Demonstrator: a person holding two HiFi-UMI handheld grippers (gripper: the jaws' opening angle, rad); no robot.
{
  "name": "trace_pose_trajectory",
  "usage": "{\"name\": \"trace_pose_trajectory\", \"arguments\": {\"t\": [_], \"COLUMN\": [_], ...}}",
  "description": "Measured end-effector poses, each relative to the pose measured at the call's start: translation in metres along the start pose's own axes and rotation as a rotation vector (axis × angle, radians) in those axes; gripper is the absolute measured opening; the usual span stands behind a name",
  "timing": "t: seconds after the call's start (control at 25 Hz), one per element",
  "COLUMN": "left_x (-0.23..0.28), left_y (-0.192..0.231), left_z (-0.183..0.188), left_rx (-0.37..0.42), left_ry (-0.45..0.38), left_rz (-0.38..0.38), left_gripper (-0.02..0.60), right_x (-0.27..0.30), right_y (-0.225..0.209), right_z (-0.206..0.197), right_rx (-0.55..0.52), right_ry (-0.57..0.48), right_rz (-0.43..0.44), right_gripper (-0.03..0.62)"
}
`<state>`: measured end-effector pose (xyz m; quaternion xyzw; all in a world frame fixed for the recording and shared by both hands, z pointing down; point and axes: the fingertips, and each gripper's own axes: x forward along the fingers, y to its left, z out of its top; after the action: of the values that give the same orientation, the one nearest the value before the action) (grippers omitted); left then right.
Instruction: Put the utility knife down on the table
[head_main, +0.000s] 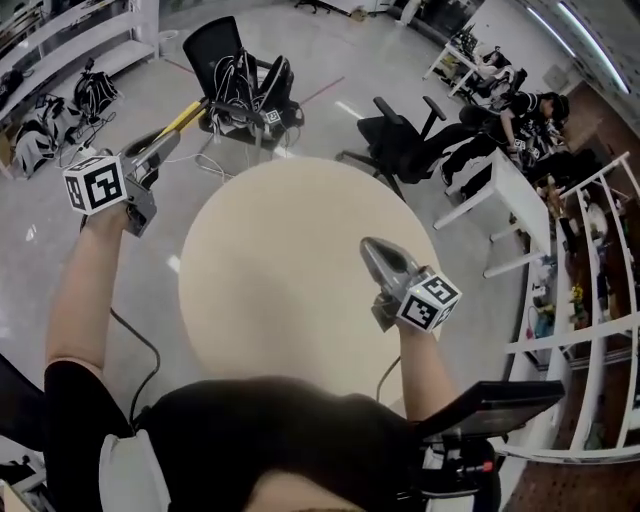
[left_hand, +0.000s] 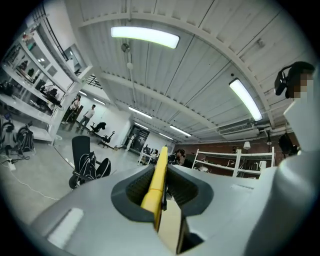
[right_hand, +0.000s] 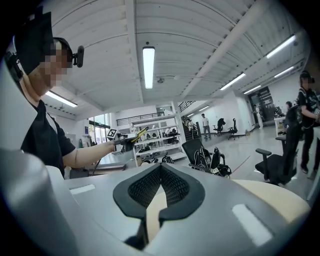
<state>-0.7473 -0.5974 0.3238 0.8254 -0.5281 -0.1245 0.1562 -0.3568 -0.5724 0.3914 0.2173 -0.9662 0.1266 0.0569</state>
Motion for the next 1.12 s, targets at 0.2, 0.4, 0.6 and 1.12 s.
{"name": "trace_pose_trajectory", "arguments": {"t": [0.2,0.4,0.6,1.12], "left_x": [0.101,0.197,0.297,0.494], "left_y": [0.008,0.007,-0.006,-0.016], "left_z": [-0.034,-0.069,-0.116,-0.302], "left_rx": [-0.018,-0.013,-0.003,0.020], "left_ry": [0.093,0.178,0.282,0.537], "left_rz": [-0.080,-0.133,-0.186,-0.279], "left_gripper": [0.074,0.074,0.074,0.074], "right_x": [-0.011,-0.030,-0.049,-0.040], "right_y": [-0.050,-0.100,-0.157,-0.282], "right_z": [-0.018,-0.036,-0.045,-0.098], "right_rx": [0.036,0.076,0.108,0.159], "right_ry": [0.007,-0.013,-0.053,-0.126], "right_rz": [-0.064,-0.122,-0.181,-0.220], "right_gripper": [0.015,0.015,0.015,0.015]}}
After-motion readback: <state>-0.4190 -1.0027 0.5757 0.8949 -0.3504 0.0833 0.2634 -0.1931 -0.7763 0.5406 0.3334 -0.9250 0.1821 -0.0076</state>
